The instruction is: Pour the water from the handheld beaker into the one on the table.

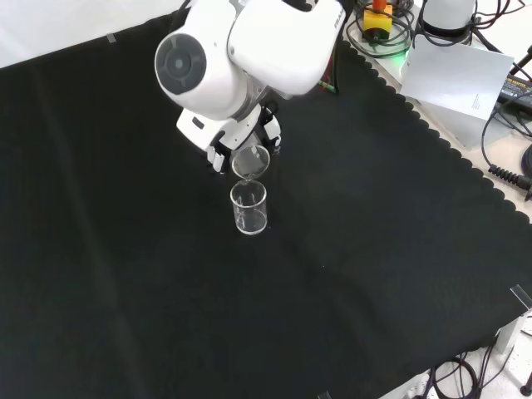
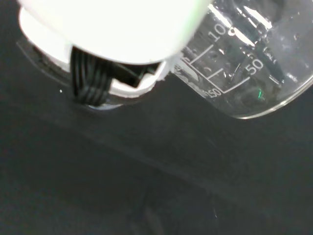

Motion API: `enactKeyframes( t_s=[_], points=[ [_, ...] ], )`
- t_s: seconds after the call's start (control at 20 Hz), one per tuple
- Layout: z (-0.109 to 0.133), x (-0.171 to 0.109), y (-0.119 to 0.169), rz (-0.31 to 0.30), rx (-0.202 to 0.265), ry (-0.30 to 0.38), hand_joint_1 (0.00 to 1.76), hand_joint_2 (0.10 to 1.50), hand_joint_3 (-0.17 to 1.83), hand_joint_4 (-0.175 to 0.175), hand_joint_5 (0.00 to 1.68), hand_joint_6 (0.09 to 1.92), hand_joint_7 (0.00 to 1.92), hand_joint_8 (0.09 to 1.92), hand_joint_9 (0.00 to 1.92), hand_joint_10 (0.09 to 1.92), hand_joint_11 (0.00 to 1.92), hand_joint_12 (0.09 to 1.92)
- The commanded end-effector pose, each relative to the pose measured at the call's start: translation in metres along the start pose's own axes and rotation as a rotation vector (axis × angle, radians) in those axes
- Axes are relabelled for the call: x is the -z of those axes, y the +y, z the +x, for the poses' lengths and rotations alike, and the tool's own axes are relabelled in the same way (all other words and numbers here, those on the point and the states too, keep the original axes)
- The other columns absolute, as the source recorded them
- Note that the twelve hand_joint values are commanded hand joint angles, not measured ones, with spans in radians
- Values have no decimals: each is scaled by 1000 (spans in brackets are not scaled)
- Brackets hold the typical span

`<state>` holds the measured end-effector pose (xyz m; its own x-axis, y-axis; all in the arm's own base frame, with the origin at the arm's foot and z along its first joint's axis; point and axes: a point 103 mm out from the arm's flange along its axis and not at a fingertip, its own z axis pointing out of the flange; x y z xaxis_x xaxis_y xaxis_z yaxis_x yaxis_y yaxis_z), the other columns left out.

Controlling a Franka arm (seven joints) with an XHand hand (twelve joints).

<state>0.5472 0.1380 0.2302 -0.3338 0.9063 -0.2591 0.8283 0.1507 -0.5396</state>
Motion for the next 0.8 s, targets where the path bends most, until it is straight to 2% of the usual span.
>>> enactKeyframes(
  t_s=[0.05, 0.3, 0.65, 0.8],
  points=[
    [-23, -8, 0, -132, 35, 135, 1303, 595, 845, -175, 1161, 925, 1219, 903, 1465, 839, 1187, 753],
    [-42, -18, 2, -190, 57, 235, 1303, 595, 844, -175, 1160, 926, 1219, 904, 1465, 838, 1188, 752],
    [-63, -29, 6, -238, 96, 314, 1303, 596, 843, -175, 1160, 926, 1218, 904, 1464, 836, 1189, 751],
    [-70, -36, 8, -249, 130, 343, 1303, 597, 842, -175, 1159, 926, 1217, 904, 1464, 836, 1189, 751]
  ],
)
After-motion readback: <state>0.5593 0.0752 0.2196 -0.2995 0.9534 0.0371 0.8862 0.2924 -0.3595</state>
